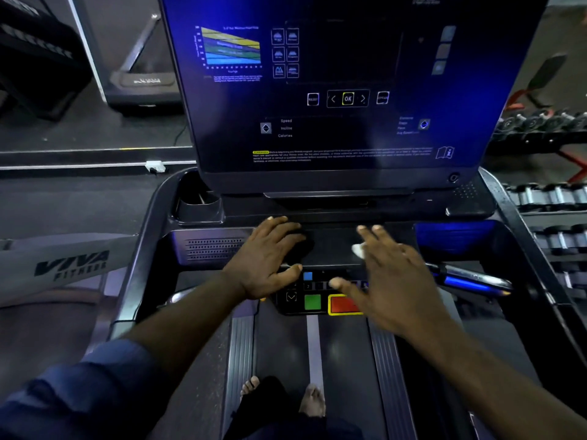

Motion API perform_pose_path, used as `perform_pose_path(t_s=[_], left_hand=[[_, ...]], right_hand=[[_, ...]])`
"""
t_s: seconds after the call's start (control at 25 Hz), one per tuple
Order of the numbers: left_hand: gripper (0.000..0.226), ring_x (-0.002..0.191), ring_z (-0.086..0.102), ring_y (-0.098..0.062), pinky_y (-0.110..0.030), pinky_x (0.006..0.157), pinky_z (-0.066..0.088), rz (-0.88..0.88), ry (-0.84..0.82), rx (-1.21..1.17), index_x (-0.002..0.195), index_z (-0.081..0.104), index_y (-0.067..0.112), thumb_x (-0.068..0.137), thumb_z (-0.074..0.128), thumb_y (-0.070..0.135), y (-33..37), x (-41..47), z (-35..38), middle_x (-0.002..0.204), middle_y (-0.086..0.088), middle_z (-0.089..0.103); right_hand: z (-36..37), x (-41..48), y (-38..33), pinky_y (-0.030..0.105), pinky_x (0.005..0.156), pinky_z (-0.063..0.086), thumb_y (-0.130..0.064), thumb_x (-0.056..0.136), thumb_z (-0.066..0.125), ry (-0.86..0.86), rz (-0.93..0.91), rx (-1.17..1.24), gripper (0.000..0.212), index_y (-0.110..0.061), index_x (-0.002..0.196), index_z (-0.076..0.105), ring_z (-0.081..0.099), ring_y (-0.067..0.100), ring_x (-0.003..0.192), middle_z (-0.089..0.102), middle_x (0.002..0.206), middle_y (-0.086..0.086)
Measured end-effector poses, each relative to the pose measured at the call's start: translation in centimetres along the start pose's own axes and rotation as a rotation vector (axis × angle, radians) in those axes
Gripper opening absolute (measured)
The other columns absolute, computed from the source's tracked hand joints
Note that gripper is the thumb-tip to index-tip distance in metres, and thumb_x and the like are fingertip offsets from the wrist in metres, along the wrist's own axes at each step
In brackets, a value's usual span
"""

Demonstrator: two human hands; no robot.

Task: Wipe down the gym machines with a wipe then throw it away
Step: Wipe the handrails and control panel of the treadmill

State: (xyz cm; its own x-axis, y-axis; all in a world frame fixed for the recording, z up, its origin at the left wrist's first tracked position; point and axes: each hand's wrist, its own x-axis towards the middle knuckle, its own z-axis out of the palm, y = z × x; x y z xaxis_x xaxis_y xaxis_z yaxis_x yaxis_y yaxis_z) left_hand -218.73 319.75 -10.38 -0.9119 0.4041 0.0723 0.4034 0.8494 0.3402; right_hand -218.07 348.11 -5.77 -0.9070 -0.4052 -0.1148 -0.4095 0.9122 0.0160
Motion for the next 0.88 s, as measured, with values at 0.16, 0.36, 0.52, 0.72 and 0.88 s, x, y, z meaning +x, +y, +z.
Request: perform_pose_path(t_s=[0.16, 0.36, 0.52, 0.72, 0.88], left_hand=[[0.091, 0.138, 0.047, -0.023, -0.040, 0.117, 0.038, -0.067, -0.231, -0.111, 0.151, 0.050, 0.016, 0.088, 0.035, 0.080, 3.6, 5.4, -0.4, 0.150, -0.006, 0.055], [0.095, 0.132, 0.049, -0.022, -0.042, 0.111, 0.045, -0.067, -0.232, 0.050, 0.152, 0.048, 0.017, 0.088, 0.042, 0.087, 3.4, 5.4, 0.5, 0.148, -0.006, 0.055], [0.100, 0.131, 0.049, -0.022, -0.044, 0.111, 0.045, -0.077, -0.231, 0.033, 0.151, 0.049, 0.019, 0.082, 0.039, 0.091, 3.5, 5.7, 0.6, 0.147, -0.003, 0.055], [0.097, 0.128, 0.050, -0.021, -0.042, 0.109, 0.046, -0.105, -0.217, 0.027, 0.148, 0.051, 0.023, 0.081, 0.042, 0.092, 3.5, 5.7, 0.6, 0.142, -0.002, 0.056], [0.098, 0.129, 0.049, -0.021, -0.040, 0.110, 0.044, -0.110, -0.229, 0.019, 0.147, 0.051, 0.024, 0.079, 0.040, 0.093, 3.4, 5.7, 0.3, 0.144, -0.001, 0.055]], right_hand=[[0.8, 3.7, 3.9, 0.049, 0.129, 0.006, -0.093, 0.079, -0.015, -0.116, 0.161, 0.002, 0.121, -0.021, 0.161, 0.036, -0.003, 0.015, 0.161, 0.006, 0.175, -0.003], [0.6, 7.1, 2.9, 0.051, 0.115, 0.032, -0.095, 0.077, -0.016, -0.089, 0.212, -0.051, 0.131, -0.010, 0.141, 0.059, 0.042, 0.031, 0.134, 0.045, 0.147, 0.012], [0.9, 6.2, 3.5, 0.048, 0.107, 0.038, -0.093, 0.082, -0.011, -0.036, 0.239, -0.064, 0.121, -0.015, 0.137, 0.064, 0.045, 0.031, 0.127, 0.049, 0.140, 0.012], [1.8, 3.6, 2.4, 0.045, 0.131, 0.007, -0.093, 0.082, -0.007, -0.104, 0.250, 0.130, 0.126, 0.000, 0.163, 0.018, -0.002, 0.023, 0.161, 0.000, 0.175, 0.009], [1.1, -0.3, 1.5, 0.039, 0.129, 0.001, -0.099, 0.072, -0.011, -0.163, 0.267, 0.209, 0.134, -0.003, 0.165, 0.001, -0.008, 0.023, 0.161, -0.007, 0.174, 0.012]])
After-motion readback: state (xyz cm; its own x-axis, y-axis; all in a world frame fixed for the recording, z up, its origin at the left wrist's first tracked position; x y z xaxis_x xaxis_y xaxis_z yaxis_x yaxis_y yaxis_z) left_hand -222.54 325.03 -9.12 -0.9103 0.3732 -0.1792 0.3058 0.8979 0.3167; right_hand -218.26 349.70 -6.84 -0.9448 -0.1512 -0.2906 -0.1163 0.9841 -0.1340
